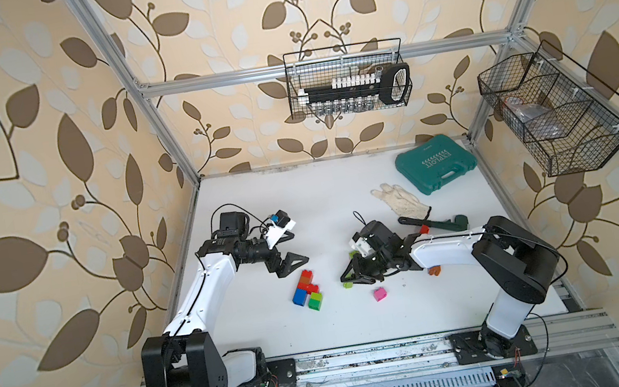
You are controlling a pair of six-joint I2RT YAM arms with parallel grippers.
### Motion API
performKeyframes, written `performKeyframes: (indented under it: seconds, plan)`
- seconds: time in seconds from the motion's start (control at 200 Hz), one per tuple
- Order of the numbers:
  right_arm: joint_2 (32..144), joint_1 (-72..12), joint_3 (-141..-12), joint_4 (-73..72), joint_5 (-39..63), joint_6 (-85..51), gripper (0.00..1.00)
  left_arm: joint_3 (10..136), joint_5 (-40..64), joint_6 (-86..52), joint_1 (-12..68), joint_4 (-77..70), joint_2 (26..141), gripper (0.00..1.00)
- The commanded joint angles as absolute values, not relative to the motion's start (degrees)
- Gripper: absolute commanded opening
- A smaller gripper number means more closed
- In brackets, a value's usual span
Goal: Assemble the letter h with lego
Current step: Place the lego brick at the center of the board.
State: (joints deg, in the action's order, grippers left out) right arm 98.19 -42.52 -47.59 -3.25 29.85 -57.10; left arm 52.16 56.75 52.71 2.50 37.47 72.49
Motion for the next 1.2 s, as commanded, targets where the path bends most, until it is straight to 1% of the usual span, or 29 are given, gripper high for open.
performKeyframes:
  seconds: [0.0,0.085,0.225,0.255,0.345,0.475,0.53,0.605,0.78,0.82,0.87,0.965,1.035,1.12,1.2]
  plan:
    - [94.5,-42.5,-49.5,-5.8,31.7,-60.4,0.26,50.7,65.9,59.8,3.7,38.3,71.5,0.99]
    - [92.7,-42.5,-49.5,-6.4,32.1,-61.4,0.26,50.4,64.8,58.8,5.9,35.5,72.2,0.99]
    - [91.2,-43.1,-49.9,-8.1,33.0,-62.8,0.26,52.1,57.1,58.0,11.9,34.0,74.7,0.99]
    - [91.0,-43.2,-50.0,-8.1,33.0,-62.9,0.26,52.2,55.9,57.0,12.8,33.0,75.1,0.97]
    - [90.3,-43.5,-50.4,-8.6,33.2,-63.1,0.26,52.4,53.8,55.9,15.1,31.1,76.9,0.86]
    - [89.5,-43.5,-49.7,-11.3,34.4,-64.6,0.26,52.7,57.1,57.5,16.4,32.2,79.7,0.82]
    - [89.1,-43.5,-49.7,-11.3,34.4,-64.7,0.26,52.7,57.1,57.4,17.5,32.1,80.4,0.77]
    - [88.8,-43.5,-49.7,-11.4,34.4,-64.9,0.27,52.3,55.2,55.7,19.1,29.9,80.5,0.68]
    - [88.6,-43.6,-49.3,-12.1,34.5,-65.2,0.27,52.9,51.7,53.5,21.2,27.6,81.2,0.42]
    - [88.6,-43.6,-49.2,-12.4,34.7,-65.4,0.27,53.0,51.4,53.4,21.4,27.7,81.3,0.38]
    - [88.7,-43.6,-49.0,-13.2,34.9,-65.7,0.27,53.1,51.2,54.1,21.6,28.0,81.3,0.37]
    - [88.8,-43.6,-48.7,-13.9,35.1,-66.3,0.27,52.7,50.2,54.9,22.0,27.7,80.8,0.26]
    - [88.6,-43.6,-48.4,-13.7,35.0,-66.4,0.32,52.2,49.5,55.2,22.1,27.2,80.1,0.19]
    - [87.9,-43.4,-47.7,-13.3,34.5,-66.6,0.38,52.4,48.8,55.5,22.1,27.3,79.9,0.17]
    - [86.8,-42.9,-47.4,-9.2,33.0,-65.0,0.44,52.6,47.2,56.0,22.4,27.7,80.4,0.16]
